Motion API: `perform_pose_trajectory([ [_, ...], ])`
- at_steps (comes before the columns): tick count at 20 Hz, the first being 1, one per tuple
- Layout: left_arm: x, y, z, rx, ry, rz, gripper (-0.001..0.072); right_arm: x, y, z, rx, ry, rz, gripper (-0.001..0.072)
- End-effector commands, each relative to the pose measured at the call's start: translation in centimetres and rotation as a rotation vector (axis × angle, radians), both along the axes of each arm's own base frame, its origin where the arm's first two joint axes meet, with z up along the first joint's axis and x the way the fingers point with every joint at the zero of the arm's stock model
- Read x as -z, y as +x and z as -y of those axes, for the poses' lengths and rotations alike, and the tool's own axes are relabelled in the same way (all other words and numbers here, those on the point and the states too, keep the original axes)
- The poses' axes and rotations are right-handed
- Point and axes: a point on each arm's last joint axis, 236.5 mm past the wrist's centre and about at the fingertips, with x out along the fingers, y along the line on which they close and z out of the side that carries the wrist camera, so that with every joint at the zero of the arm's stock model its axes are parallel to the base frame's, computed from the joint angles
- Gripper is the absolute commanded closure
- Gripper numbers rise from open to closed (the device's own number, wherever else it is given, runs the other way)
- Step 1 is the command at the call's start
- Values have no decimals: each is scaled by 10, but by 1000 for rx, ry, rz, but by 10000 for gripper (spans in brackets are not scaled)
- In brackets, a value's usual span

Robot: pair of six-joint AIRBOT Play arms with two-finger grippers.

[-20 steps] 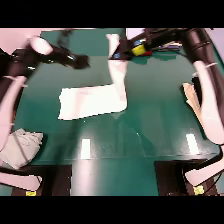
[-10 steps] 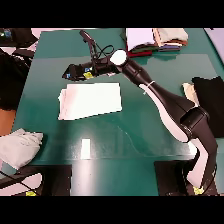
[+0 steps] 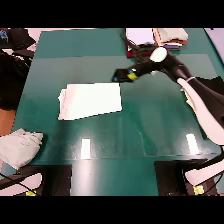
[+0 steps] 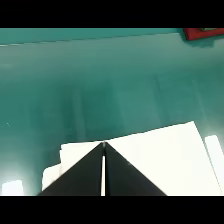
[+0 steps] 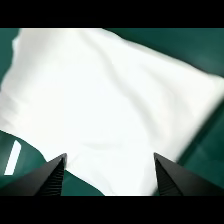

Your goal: Fold the shirts.

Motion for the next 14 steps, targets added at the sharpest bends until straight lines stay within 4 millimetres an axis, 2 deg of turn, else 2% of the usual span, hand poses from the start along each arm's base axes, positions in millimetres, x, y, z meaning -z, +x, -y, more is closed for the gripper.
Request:
perform_pose_trajectory([
  [1, -1, -1, 3, 7, -12, 0, 685, 58, -26, 60, 115, -30, -225, 84],
  [3, -2, 0, 3, 11, -9, 5, 684, 78, -28, 48, 145, 23, -289, 92],
  [4, -2, 0, 3, 11, -10, 5, 685, 85, -28, 36, 143, 49, -310, 92],
  [9, -3, -2, 8, 24, -31, 2, 684, 103, -20, -48, 65, 126, -320, 92],
  [10, -3, -3, 10, 29, -37, -2, 685, 105, -16, -66, 54, 147, -316, 132],
  [12, -3, -4, 14, 39, -50, -6, 685, 107, -5, -88, 37, 157, -275, 397],
  [13, -2, -5, 18, 52, -31, -4, 685, 101, 1, -96, 20, 165, -238, 609],
  [14, 0, -7, 27, 81, 1, -1, 685, 92, 9, -99, 4, 172, -195, 694],
])
